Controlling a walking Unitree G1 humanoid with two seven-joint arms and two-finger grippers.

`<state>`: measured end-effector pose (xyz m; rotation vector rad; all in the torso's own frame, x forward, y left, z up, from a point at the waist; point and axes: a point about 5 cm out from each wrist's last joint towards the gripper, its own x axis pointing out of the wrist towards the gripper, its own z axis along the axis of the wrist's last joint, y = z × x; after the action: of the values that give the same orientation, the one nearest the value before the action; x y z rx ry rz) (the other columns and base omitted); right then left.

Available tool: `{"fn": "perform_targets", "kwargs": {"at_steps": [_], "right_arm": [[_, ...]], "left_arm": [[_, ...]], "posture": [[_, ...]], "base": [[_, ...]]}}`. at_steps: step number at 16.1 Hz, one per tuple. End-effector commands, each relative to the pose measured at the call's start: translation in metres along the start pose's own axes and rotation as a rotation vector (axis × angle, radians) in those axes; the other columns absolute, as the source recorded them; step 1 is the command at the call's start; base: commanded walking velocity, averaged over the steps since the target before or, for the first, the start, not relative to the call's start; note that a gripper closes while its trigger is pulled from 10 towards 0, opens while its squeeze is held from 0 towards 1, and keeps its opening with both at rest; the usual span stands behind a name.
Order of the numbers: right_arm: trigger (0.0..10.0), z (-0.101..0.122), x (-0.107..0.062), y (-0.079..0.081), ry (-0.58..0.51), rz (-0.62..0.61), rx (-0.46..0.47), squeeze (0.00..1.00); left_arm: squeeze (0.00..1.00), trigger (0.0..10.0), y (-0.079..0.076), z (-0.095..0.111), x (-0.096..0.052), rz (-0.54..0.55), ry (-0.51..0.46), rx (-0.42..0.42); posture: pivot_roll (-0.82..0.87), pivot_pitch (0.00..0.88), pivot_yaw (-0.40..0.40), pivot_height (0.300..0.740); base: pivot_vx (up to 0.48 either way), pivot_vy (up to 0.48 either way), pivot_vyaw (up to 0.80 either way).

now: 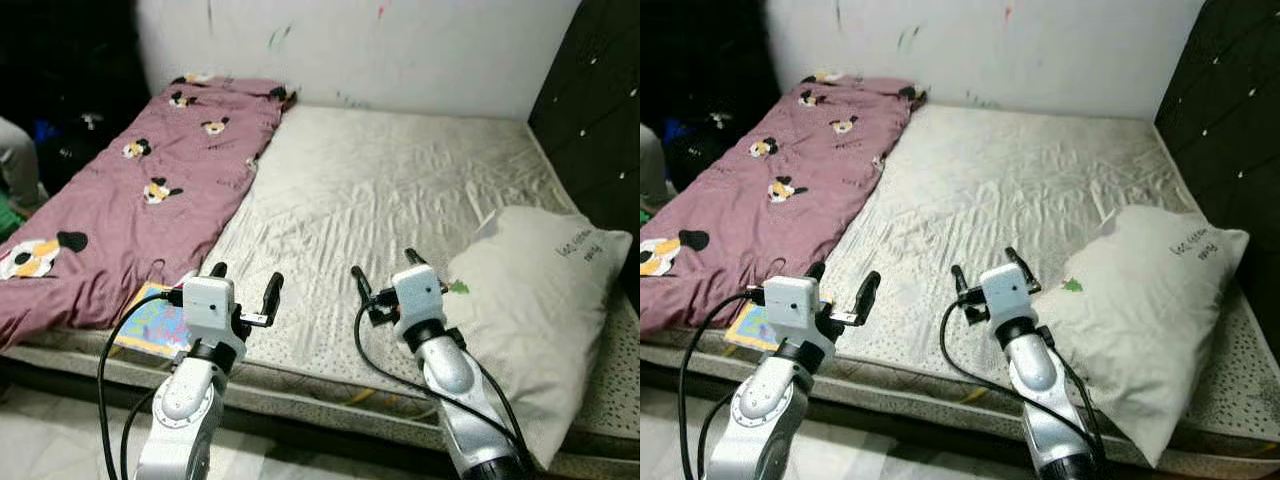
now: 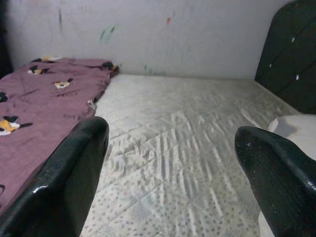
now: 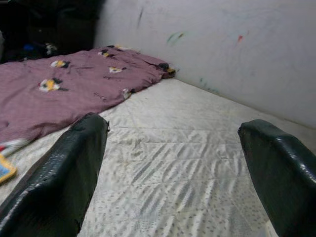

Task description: Clean up the room

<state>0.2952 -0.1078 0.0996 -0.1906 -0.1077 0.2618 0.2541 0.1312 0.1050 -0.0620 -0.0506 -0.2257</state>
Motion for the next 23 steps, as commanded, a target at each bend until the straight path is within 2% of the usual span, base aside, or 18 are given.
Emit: {"fn": "perform_targets", "kwargs": {"at_steps": [1, 9, 12, 14, 23], "right_arm": [[10.0, 0.005, 0.005, -0.003, -0.019, -0.021, 0.009, 0.00], [10.0, -0.003, -0.001, -0.014, 0.006, -0.064, -0.007, 0.00], [10.0, -0.004, -0.002, -0.018, 0.012, -0.074, -0.015, 0.00], [10.0, -0.004, -0.002, -0.019, 0.012, -0.073, -0.019, 0.00], [10.0, -0.004, -0.003, -0.017, 0.010, -0.049, -0.062, 0.00]], "left_arm": [[0.00, 10.0, 0.001, 0.004, 0.001, -0.002, -0.012, 0.005], [0.00, 10.0, 0.005, -0.001, -0.001, 0.029, 0.024, 0.018], [0.00, 10.0, 0.004, -0.001, 0.000, 0.026, 0.031, 0.016], [0.00, 10.0, 0.003, -0.001, 0.000, 0.028, 0.032, 0.013], [0.00, 10.0, 0.002, -0.001, 0.001, 0.030, 0.032, 0.005]], "posture": [[0.02, 0.000, 0.019, 0.740], [0.01, 0.016, 0.025, 0.740], [0.01, 0.016, 0.018, 0.740], [0.01, 0.017, 0.017, 0.740], [0.00, 0.025, 0.013, 0.740]], "base": [[0.360, 0.000, -0.70], [0.046, 0.000, -0.09], [0.000, 0.000, -0.80], [0.000, -0.281, -0.56], [0.000, -0.361, 0.00]]}}
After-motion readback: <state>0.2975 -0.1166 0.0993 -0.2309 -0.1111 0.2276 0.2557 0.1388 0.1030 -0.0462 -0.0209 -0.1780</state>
